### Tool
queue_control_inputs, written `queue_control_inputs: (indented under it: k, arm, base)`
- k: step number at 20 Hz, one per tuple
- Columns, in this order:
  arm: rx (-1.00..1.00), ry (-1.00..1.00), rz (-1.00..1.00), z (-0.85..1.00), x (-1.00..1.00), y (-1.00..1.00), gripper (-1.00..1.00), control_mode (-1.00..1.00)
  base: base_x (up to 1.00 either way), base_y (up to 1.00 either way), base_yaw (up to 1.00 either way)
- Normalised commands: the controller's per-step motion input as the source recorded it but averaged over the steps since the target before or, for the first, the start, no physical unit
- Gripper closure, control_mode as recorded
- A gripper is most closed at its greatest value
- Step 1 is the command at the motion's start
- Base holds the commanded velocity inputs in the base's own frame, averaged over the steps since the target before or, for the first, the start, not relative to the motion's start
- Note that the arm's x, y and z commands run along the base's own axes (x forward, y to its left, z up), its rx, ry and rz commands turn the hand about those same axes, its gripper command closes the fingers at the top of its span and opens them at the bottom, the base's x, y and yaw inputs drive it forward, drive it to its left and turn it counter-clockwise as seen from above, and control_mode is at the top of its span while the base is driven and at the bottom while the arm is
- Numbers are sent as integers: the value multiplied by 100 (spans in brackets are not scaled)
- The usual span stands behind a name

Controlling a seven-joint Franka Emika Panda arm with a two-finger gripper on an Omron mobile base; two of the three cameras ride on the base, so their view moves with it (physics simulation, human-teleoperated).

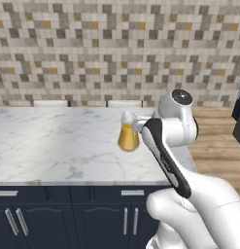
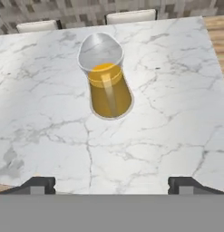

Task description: Place the pitcher and cup on the dining counter for serving.

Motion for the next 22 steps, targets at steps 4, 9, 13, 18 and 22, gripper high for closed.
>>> queue_control_inputs:
  k: [4, 9, 13, 18, 22]
  arm:
    - [3, 0, -14, 69, -93, -19, -100, -100]
    - [0, -4, -6, 19, -57, -6, -100, 100]
    - [0, 0, 0, 0, 0, 0, -100, 100]
    - [0, 0, 0, 0, 0, 0, -100, 100]
    - [0, 0, 0, 0, 0, 0, -100, 100]
  base:
    - [0, 0, 0]
    - [-40, -8, -2]
    - [-82, -24, -56]
    - [-48, -9, -77]
    - [-20, -18, -82]
